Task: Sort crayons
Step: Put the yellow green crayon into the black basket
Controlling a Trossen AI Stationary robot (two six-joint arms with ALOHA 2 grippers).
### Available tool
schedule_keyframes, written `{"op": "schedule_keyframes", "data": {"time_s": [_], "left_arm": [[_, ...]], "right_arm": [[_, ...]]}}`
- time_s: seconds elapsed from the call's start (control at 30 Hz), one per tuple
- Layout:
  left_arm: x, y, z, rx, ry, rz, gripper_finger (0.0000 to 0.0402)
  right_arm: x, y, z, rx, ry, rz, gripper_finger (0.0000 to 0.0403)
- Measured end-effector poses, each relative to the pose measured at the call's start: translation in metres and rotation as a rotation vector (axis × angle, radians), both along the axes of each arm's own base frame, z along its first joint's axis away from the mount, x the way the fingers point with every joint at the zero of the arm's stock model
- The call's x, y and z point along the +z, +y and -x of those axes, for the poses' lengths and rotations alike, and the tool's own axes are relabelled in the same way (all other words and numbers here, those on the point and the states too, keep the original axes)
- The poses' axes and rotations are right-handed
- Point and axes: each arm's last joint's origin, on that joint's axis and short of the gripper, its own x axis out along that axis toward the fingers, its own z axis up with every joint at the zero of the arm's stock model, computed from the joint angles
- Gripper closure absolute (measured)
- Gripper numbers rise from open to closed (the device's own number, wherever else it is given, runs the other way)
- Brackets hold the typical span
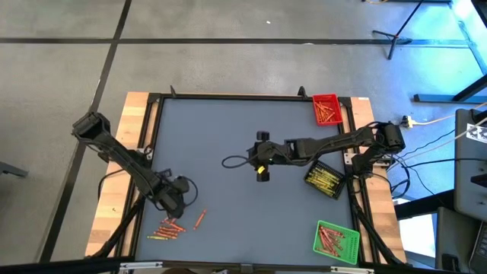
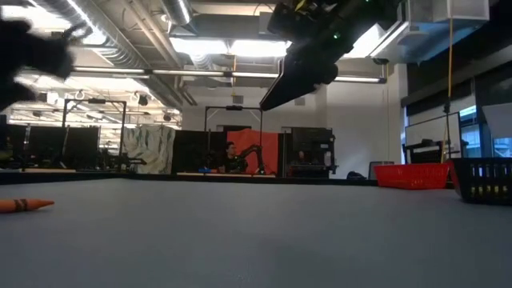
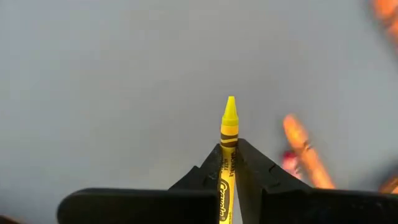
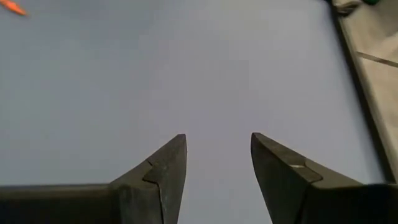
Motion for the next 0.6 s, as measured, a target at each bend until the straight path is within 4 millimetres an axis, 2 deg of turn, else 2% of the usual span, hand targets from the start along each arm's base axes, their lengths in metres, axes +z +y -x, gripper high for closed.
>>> {"op": "schedule_keyframes", "data": {"time_s": [0.17,0.3,0.6], "left_arm": [[0.031,0.001,-0.025,-0.14,-0.181,-0.15,0.039],[0.048,0.005,-0.041,-0.234,-0.327,-0.35,0.039],[0.052,0.019,-0.078,-0.37,-0.58,-0.534,0.039]], "right_arm": [[-0.002,0.003,0.0,0.067,-0.006,-0.06,0.0224],[-0.009,0.003,0.002,0.081,-0.011,-0.069,0.0224],[-0.017,0.003,0.002,0.106,-0.13,-0.062,0.0224]]}}
